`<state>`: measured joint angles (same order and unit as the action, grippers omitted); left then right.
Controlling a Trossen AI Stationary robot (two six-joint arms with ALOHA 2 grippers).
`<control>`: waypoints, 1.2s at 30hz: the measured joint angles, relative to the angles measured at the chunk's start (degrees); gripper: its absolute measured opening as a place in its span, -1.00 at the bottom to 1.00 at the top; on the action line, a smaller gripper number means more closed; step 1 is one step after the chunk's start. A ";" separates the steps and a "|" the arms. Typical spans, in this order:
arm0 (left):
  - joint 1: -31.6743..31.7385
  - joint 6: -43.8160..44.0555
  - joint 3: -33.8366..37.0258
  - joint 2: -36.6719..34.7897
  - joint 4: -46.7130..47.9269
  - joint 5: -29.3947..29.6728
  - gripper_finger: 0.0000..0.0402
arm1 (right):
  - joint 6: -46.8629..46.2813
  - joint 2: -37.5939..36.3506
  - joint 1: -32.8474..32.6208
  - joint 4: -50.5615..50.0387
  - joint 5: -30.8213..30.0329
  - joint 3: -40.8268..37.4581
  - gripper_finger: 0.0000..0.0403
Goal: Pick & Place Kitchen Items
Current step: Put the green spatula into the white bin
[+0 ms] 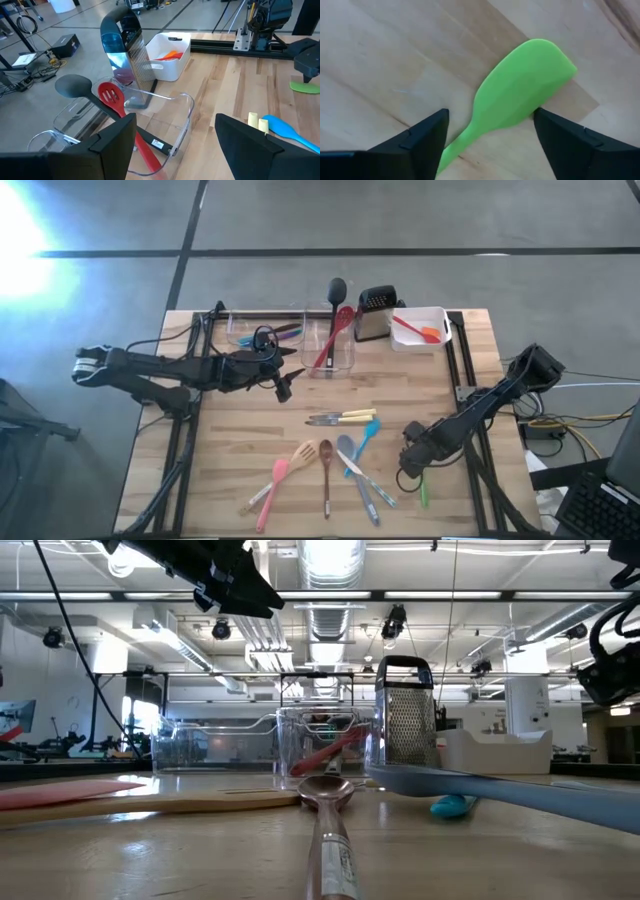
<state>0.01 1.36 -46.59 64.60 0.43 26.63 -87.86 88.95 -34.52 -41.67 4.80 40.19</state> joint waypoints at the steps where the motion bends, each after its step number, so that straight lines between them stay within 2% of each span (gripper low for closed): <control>1: -0.02 0.04 0.00 0.00 0.02 0.00 0.37 | 0.15 -0.07 0.29 0.00 -0.03 -0.01 0.35; 7: -0.02 0.10 0.00 0.00 0.01 0.00 0.37 | -0.44 -0.11 1.59 -0.14 -0.64 -0.06 -0.03; 17: -0.02 0.10 0.00 0.00 0.02 0.00 0.37 | -2.18 -0.14 1.68 -0.43 -2.02 0.09 -0.87; 25: -0.02 0.12 -0.02 0.00 0.02 0.00 0.37 | -1.17 -3.80 1.70 -0.79 -2.52 -0.30 -0.94; 36: -0.02 0.14 -0.02 0.00 0.03 -0.01 0.37 | -0.91 -15.07 3.71 -4.28 -13.76 -0.44 -0.95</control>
<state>-0.01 1.50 -46.61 64.60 0.46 26.62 -88.77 73.87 -30.81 -45.95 -8.96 39.75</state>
